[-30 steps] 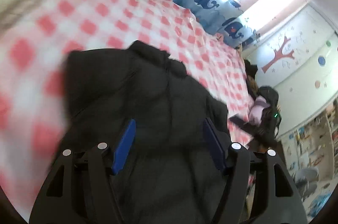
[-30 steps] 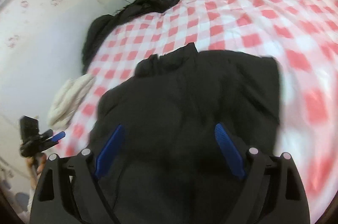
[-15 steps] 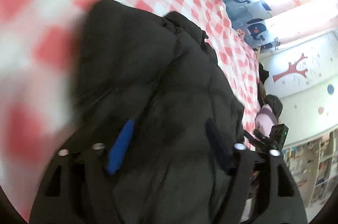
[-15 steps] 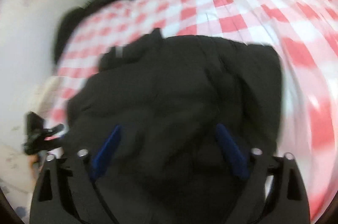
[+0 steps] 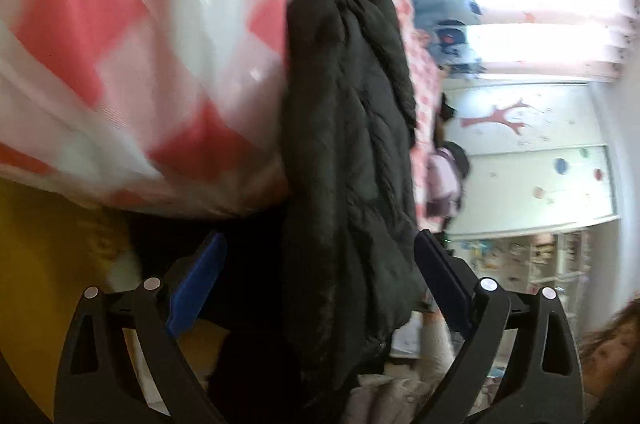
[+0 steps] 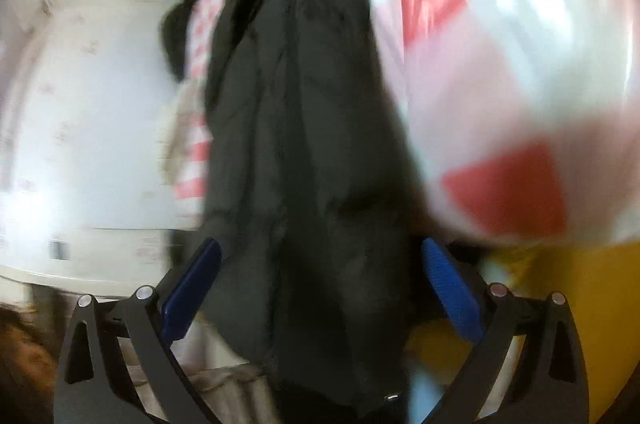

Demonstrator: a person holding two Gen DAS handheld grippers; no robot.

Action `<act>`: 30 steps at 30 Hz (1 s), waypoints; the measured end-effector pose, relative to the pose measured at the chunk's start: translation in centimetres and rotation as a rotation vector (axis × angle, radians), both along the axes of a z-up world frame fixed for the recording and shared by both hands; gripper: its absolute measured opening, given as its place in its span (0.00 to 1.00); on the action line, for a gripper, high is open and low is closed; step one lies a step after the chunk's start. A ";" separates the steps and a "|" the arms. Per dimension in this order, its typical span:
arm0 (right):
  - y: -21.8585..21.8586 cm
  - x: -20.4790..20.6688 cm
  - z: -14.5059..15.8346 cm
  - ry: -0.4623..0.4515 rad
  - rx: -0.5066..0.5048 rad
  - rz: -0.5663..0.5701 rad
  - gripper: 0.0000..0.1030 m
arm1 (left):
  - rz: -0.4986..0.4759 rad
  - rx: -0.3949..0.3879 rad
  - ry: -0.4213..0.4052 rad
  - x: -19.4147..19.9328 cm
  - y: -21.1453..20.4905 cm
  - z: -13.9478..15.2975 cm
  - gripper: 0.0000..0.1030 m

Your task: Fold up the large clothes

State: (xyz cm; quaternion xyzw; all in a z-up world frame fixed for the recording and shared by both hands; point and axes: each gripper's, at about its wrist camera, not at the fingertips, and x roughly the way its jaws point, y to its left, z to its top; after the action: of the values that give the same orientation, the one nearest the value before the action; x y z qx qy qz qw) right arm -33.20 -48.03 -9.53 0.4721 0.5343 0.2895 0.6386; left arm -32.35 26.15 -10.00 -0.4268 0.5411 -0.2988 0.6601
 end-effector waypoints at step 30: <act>2.9 -1.6 2.6 -0.360 0.293 -0.018 0.45 | -0.066 0.187 -0.173 -2.6 -7.4 7.1 0.12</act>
State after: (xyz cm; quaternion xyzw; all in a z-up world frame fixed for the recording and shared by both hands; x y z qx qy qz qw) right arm -34.76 -45.11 -6.98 0.5053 0.3598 0.4376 0.6510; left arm -34.97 18.70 -2.90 -0.3181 0.5215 -0.3044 0.7309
